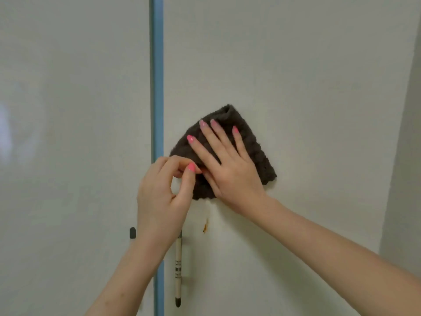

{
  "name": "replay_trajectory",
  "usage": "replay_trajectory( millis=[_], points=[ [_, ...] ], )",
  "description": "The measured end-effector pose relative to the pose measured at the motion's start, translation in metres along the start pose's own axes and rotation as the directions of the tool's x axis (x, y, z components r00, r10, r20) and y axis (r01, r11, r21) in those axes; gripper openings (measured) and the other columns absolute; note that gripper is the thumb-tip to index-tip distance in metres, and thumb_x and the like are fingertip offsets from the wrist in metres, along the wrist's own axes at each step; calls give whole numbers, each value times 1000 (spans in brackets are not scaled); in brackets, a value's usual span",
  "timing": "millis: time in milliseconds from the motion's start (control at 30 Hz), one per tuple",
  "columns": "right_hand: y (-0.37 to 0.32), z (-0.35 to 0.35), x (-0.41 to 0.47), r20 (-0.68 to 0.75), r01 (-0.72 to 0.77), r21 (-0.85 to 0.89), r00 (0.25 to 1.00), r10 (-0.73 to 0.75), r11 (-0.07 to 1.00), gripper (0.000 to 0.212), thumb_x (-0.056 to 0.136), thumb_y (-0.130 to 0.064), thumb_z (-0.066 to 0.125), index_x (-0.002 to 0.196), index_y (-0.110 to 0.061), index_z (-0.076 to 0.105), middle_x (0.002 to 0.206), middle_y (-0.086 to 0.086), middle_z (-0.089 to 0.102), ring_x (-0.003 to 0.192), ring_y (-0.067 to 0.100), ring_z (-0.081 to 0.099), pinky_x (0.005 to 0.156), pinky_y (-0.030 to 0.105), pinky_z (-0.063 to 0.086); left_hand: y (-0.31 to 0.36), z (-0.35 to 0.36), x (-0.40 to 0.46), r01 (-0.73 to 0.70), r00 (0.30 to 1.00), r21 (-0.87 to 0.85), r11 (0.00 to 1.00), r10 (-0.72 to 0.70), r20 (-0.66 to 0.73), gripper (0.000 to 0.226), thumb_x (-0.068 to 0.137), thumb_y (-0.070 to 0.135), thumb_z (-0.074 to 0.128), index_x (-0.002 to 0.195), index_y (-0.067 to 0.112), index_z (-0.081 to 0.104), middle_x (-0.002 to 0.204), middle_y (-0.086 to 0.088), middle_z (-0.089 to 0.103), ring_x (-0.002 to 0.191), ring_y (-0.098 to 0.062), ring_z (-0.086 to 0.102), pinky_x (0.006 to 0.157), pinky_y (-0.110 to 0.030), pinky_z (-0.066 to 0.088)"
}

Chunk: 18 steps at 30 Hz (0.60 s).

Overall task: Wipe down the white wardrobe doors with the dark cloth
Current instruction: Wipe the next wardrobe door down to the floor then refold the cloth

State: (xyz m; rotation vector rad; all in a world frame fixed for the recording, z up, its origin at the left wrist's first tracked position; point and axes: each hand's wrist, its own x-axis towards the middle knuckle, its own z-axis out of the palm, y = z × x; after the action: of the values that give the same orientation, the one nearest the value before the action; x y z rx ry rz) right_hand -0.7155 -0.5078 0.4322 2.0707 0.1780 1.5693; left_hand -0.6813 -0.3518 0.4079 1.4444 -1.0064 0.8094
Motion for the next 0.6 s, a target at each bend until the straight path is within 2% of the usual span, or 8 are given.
replay_trajectory(
  millis=[100, 167, 233, 333, 400, 467, 533, 600],
  points=[
    [-22, 6, -64, 178, 263, 13, 949, -261, 965, 50, 95, -13, 42, 145, -13, 37, 154, 13, 28, 144, 28, 21, 118, 48, 15, -8, -12, -5, 16, 1000, 19, 1000, -16, -12, 26, 87, 38, 40, 84, 23, 62, 85, 11, 59, 84, -1, 54, 75, -8, 37],
    [-25, 5, -102, 259, 357, 15, 901, -348, 934, 49, 95, -9, 35, 143, -13, 41, 153, 11, 30, 144, 27, 23, 119, 45, 12, -13, -23, -8, 45, 999, 31, 999, -44, -25, 25, 87, 39, 39, 83, 27, 61, 88, 14, 59, 86, 0, 54, 75, -6, 36],
    [-17, 2, -120, 291, 440, 16, 857, -425, 898, 49, 95, -6, 30, 141, -13, 44, 151, 11, 33, 142, 26, 28, 119, 45, 12, -16, -36, -10, 62, 997, 44, 997, -60, -43, 24, 87, 40, 39, 82, 30, 60, 89, 15, 59, 87, 1, 53, 75, -5, 36],
    [5, -4, -101, 260, 546, 12, 807, -530, 838, 44, 97, -8, 35, 139, -16, 48, 149, 10, 37, 141, 26, 30, 117, 51, 16, -17, -52, -9, 54, 997, 79, 995, -49, -62, 24, 86, 40, 38, 82, 31, 60, 89, 17, 59, 87, 2, 53, 75, -5, 36],
    [19, -7, -61, 154, 467, -76, 878, -453, 881, 44, 98, -10, 40, 139, -22, 49, 148, 11, 37, 140, 28, 31, 115, 55, 18, -18, -59, -7, 51, 996, 99, 994, -43, -80, 24, 87, 39, 38, 83, 29, 60, 89, 17, 58, 87, 1, 52, 75, -5, 36],
    [26, -9, -14, 14, 285, -165, 958, -287, 944, 52, 93, -6, 49, 140, -27, 46, 149, 15, 34, 141, 31, 28, 114, 59, 17, -18, -60, -4, 53, 995, 103, 993, -44, -89, 23, 87, 38, 39, 82, 30, 60, 88, 16, 58, 87, -1, 53, 75, -6, 36],
    [27, -7, 28, -68, 169, -221, 980, -188, 960, 57, 90, -2, 52, 141, -27, 45, 149, 18, 34, 141, 34, 28, 113, 62, 15, -18, -56, -1, 52, 997, 115, 992, -45, -67, 23, 88, 38, 39, 82, 30, 60, 88, 16, 58, 87, -1, 53, 75, -6, 36],
    [21, -2, 50, -78, 120, -165, 988, -134, 979, 51, 92, -6, 52, 140, -22, 47, 148, 17, 37, 140, 35, 30, 113, 61, 15, -17, -49, 2, 65, 997, 116, 991, -61, -44, 22, 89, 36, 41, 82, 28, 61, 87, 15, 58, 86, -1, 53, 74, -6, 35]
  ],
)
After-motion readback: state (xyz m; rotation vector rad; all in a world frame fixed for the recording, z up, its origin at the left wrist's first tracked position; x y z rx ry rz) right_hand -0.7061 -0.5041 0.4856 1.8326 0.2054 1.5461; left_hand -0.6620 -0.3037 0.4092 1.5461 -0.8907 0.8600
